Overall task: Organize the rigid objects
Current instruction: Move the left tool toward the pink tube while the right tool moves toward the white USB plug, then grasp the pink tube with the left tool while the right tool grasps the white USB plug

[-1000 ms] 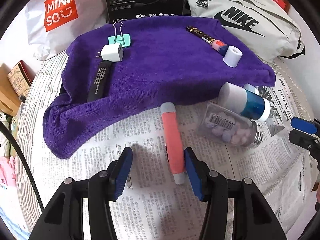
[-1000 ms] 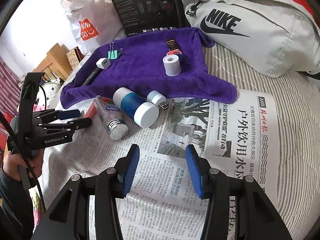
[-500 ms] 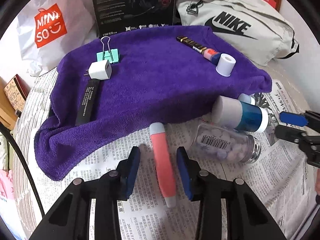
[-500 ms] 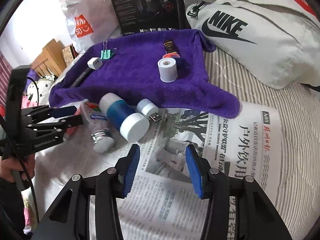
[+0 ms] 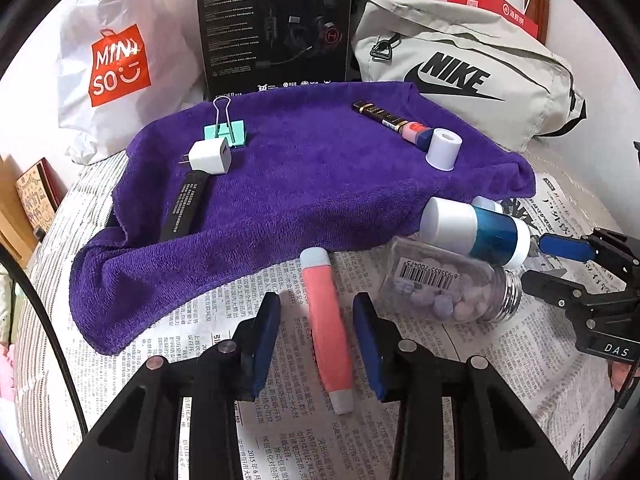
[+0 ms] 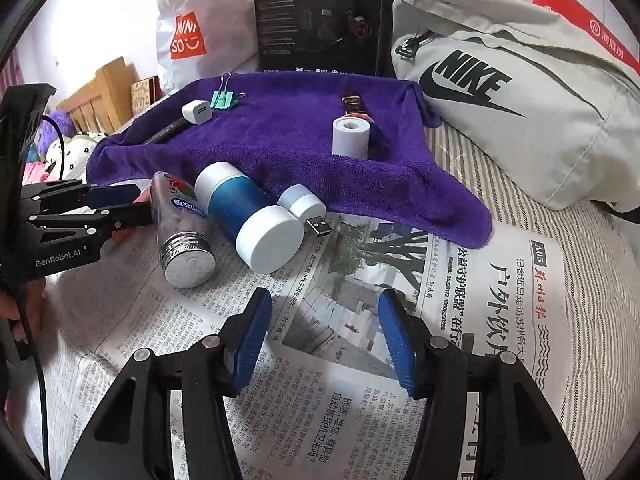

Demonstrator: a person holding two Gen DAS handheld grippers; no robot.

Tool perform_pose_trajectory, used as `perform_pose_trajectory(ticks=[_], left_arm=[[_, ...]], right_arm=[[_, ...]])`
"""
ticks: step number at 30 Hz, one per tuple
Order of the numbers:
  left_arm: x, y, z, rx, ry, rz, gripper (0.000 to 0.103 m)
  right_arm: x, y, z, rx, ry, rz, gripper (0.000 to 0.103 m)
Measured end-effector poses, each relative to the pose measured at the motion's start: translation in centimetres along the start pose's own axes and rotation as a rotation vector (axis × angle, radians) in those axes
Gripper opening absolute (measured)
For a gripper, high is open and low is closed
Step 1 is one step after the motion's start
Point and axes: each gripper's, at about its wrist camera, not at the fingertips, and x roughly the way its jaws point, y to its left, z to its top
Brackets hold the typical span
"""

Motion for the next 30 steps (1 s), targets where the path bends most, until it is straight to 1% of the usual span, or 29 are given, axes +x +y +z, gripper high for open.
perform_pose_trajectory(ticks=[3,4,6,18,20,21,22,23,25,28,30], left_arm=[[0.0,0.0,0.0,0.000,-0.001,-0.001,0.036],[0.0,0.0,0.0,-0.001,-0.001,-0.001,0.036],[0.0,0.0,0.0,-0.002,-0.001,-0.002,0.036],[0.0,0.0,0.0,-0.007,-0.001,-0.007,0.036],[0.0,0.0,0.0,-0.006,-0.001,-0.006,0.036],[0.0,0.1,0.0,-0.006,-0.001,-0.006,0.036],[0.0,0.0,0.0,-0.006,-0.001,-0.006,0.036],[0.0,0.1,0.0,-0.006,-0.001,-0.006,0.036],[0.0,0.1,0.0,-0.006,-0.001,-0.005,0.036],[0.0,0.1,0.0,-0.008,-0.001,-0.007,0.036],[0.0,0.1,0.0,-0.006,-0.001,-0.005,0.036]], right_arm=[[0.3,0.4,0.1,-0.025,0.012,0.049,0.078],[0.4,0.7,0.1,-0.041,0.017,0.039,0.079],[0.5,1.2,0.0,-0.059,0.018,0.020,0.080],[0.5,1.2,0.0,-0.056,0.018,0.028,0.081],[0.3,1.2,0.1,-0.062,0.024,0.032,0.076],[0.2,1.0,0.2,-0.071,0.024,0.032,0.062],[-0.1,1.0,0.4,-0.084,0.023,0.023,0.042],[-0.1,0.8,0.7,-0.095,0.037,0.004,0.035],[-0.1,0.2,1.4,-0.098,0.059,0.002,0.034],[-0.3,-0.4,2.6,-0.115,0.052,0.013,0.034],[-0.6,-0.4,3.5,-0.142,0.028,0.002,0.034]])
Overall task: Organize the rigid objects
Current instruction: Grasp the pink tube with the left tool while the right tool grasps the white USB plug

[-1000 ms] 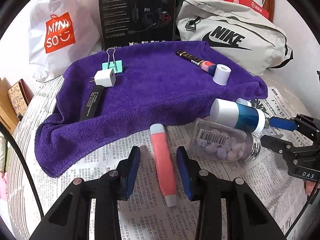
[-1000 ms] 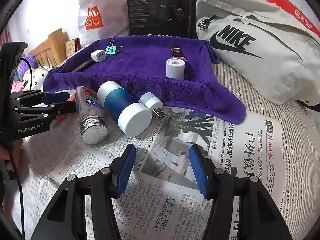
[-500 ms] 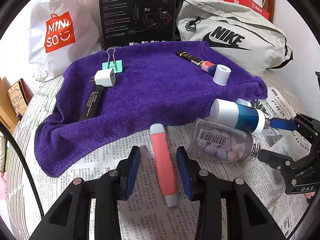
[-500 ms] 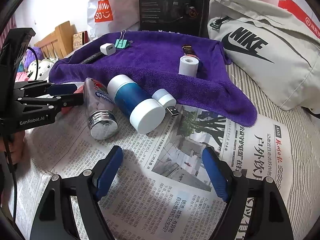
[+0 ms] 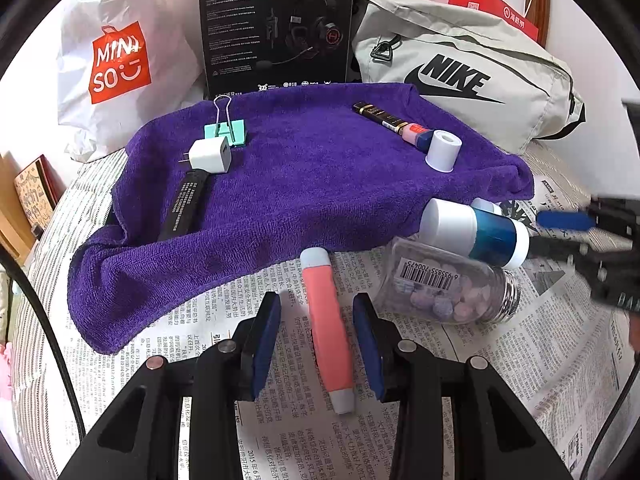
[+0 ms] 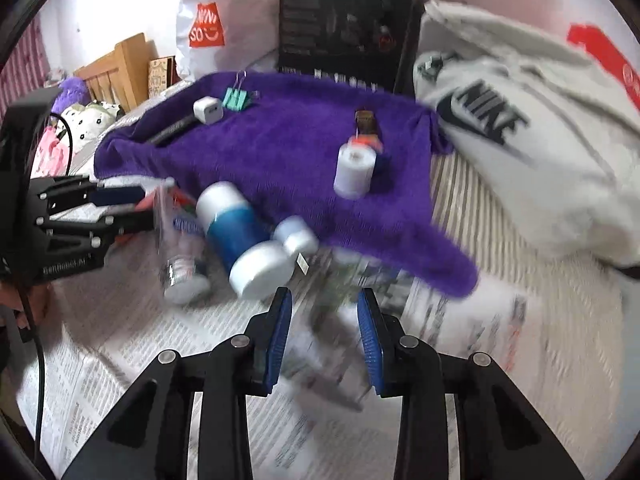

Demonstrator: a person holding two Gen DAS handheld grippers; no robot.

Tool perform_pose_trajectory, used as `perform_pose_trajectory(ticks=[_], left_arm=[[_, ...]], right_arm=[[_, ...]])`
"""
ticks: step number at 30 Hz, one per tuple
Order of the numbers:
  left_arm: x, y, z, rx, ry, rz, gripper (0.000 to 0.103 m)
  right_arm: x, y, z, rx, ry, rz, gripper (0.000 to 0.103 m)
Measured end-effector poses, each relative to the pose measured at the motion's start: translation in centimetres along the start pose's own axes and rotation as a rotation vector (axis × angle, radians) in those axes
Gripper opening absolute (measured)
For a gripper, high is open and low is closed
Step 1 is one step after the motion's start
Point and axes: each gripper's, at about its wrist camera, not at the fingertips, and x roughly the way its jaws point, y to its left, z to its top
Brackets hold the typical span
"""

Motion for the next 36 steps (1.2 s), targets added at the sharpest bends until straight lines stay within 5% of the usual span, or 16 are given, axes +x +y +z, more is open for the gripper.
perform_pose_trajectory(ticks=[12,32,36], left_arm=[[0.0,0.0,0.0,-0.002,0.000,-0.001,0.036],[0.0,0.0,0.0,-0.004,0.000,0.000,0.036],[0.0,-0.1,0.0,-0.005,0.000,-0.001,0.036]], right_arm=[[3.4,1.2,3.1,-0.086,0.028,0.055,0.034],[1.9,2.1,-0.3,-0.071,0.059,0.049,0.034],[1.2,2.2,-1.2,-0.070,0.058,0.013,0.046]])
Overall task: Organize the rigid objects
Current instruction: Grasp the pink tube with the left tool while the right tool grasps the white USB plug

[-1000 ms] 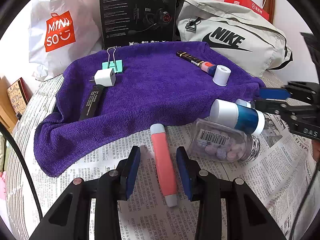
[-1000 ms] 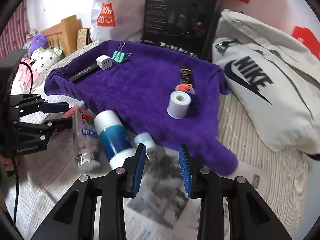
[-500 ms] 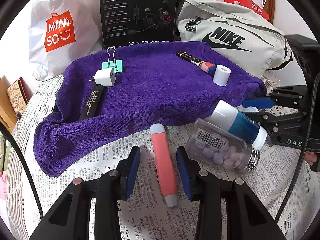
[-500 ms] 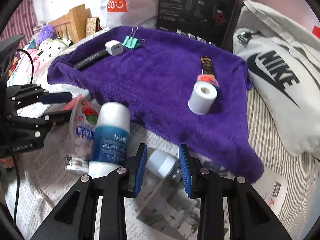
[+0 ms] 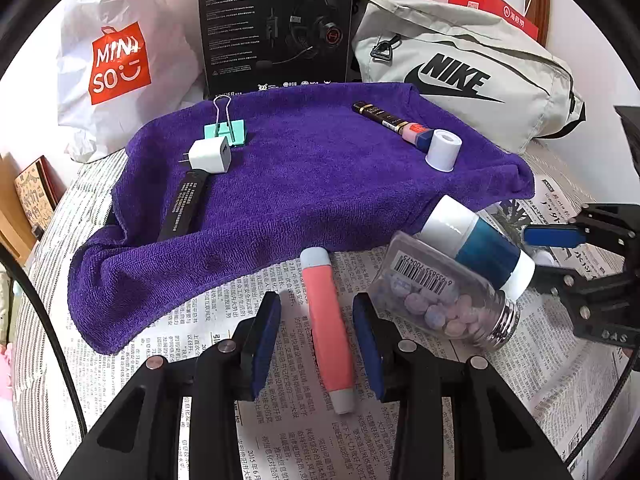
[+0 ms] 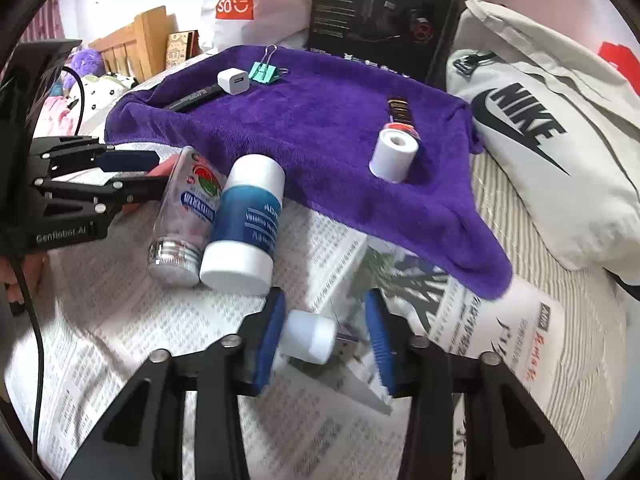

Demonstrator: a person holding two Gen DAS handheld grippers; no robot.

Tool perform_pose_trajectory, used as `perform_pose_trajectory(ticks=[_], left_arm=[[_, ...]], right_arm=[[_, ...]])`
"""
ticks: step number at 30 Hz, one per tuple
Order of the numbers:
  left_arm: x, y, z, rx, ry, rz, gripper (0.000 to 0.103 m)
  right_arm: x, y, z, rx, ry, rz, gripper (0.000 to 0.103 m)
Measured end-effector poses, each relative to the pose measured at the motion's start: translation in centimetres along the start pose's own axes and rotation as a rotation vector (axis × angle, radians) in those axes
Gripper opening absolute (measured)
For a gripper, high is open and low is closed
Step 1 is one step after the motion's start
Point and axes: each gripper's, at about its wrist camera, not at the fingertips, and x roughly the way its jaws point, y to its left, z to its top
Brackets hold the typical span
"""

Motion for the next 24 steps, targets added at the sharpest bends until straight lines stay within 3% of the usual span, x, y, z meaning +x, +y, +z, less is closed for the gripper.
perform_pose_trajectory(ticks=[11,15,21,24], left_arm=[[0.0,0.0,0.0,0.000,0.000,0.002,0.036],[0.0,0.0,0.0,0.000,0.000,0.002,0.036],[0.0,0.1,0.2,-0.001,-0.001,0.000,0.036],[-0.2,0.7,0.1,-0.024,-0.004,-0.023,0.024]], right_arm=[[-1.2,-0.6,-2.9,0.135,-0.034,0.029,0.048],[-1.4,-0.2,-3.0,0.125,-0.048,0.038,0.037],[-1.4,-0.1,-2.6,0.125,-0.050,0.037,0.036],[-1.7,-0.5,-2.4,0.140,-0.054,0.041,0.036]])
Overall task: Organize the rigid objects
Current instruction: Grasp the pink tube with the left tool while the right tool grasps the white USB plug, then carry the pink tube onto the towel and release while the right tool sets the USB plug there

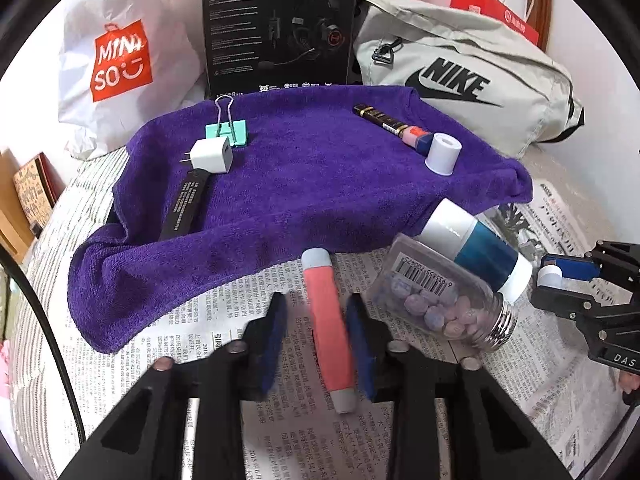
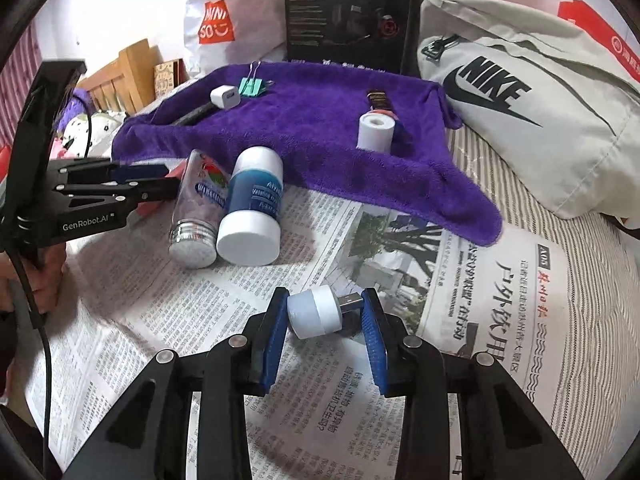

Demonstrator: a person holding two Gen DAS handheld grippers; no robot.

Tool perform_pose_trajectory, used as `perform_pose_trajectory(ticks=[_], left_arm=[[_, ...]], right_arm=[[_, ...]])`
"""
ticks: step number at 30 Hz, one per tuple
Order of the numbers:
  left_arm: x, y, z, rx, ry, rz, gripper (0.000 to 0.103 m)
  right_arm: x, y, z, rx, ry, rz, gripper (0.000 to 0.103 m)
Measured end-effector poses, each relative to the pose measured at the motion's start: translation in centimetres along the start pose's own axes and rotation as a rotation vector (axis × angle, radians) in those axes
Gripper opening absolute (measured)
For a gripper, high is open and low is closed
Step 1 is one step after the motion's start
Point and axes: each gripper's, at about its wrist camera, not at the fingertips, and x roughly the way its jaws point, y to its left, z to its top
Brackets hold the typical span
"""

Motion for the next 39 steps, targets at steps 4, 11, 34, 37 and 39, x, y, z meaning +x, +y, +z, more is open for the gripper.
perform_pose_trajectory(ticks=[4,11,34,37,39], left_arm=[[-0.4,0.8,-0.2,-0.007,0.015,-0.017,0.016],[-1.1,1.7,-0.6,-0.038,0.030,-0.054,0.016],[-4.8,2.4,3.9,-0.044,-0.037,-0.064,0.016],[-4.2,2.8,5.1,-0.033,-0.037,-0.056,0.016],[-3.7,3.1,5.9,-0.031,-0.039,-0.051,0.016]], right_arm=[[-1.1,-0.8,0.6,0.031,-0.033,0.015,0.036],[-1.8,-1.4,1.0,0.058,-0.064,0.045,0.036],[-3.0,-1.6,5.6,0.016,-0.149,0.106,0.036],[-2.5,-1.3,7.2,0.000,-0.162,0.106,0.036],[-2.1,-1.2,8.3,0.000,-0.171,0.106,0.036]])
